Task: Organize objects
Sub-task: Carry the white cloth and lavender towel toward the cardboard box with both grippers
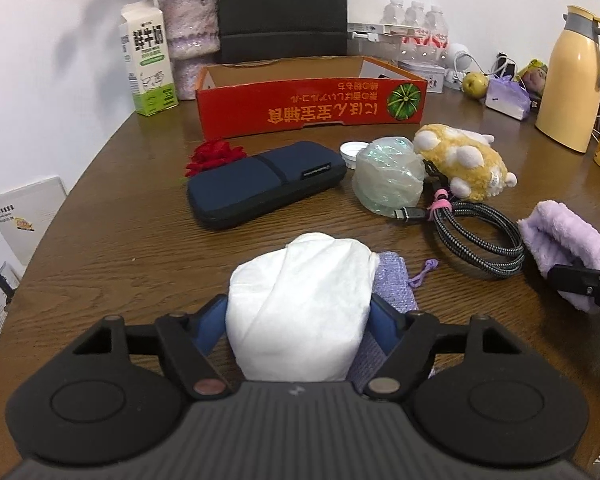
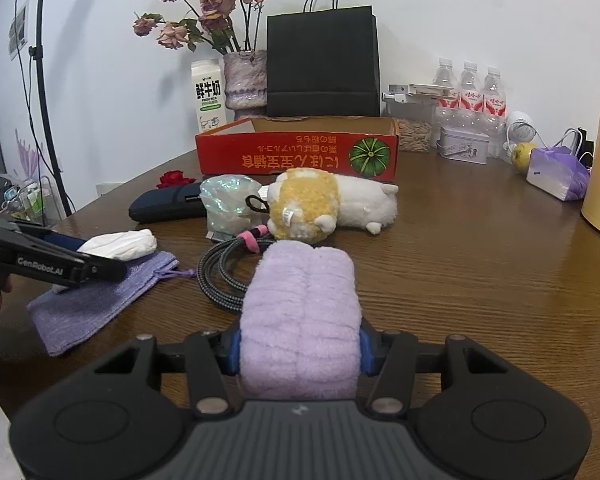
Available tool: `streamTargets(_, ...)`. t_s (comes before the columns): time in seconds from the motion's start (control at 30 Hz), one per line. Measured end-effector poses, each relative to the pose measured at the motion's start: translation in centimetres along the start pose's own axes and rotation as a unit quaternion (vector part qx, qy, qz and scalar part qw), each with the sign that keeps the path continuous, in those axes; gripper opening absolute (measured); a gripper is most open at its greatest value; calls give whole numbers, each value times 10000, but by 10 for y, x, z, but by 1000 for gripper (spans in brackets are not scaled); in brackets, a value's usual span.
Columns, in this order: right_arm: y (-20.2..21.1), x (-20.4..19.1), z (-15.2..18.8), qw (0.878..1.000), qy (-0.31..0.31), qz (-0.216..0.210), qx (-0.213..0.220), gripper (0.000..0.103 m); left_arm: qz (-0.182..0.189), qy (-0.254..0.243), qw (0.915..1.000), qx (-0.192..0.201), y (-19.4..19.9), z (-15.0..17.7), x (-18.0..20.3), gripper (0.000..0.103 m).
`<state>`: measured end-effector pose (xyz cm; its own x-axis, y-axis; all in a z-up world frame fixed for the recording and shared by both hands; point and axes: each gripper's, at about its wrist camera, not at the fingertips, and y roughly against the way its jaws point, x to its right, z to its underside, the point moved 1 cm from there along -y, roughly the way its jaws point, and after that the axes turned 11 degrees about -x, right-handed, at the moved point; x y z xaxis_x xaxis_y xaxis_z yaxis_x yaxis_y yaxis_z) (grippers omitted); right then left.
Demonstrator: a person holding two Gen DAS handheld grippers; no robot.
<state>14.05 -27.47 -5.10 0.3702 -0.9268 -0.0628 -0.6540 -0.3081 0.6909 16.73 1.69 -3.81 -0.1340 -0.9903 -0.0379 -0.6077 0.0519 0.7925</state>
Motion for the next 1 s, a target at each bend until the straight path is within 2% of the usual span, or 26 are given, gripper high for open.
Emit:
streamTargets(0.17, 6, -1, 0, 9999, -7, 26, 97, 50, -111, 99, 9999, 88, 12, 5, -1, 74)
streamTargets(0.4, 18, -3, -6, 9995, 74, 33, 294, 50, -127, 43, 9990, 433, 36, 1, 9, 74)
streamTargets(0.6, 23, -9, -21, 9987, 182, 44, 465, 50, -149, -20, 9974, 705, 49, -14, 24, 74)
streamTargets(1.0, 21, -19, -64, 9959, 436, 91, 788, 50, -236, 208, 9939, 1061, 52, -54, 34, 74)
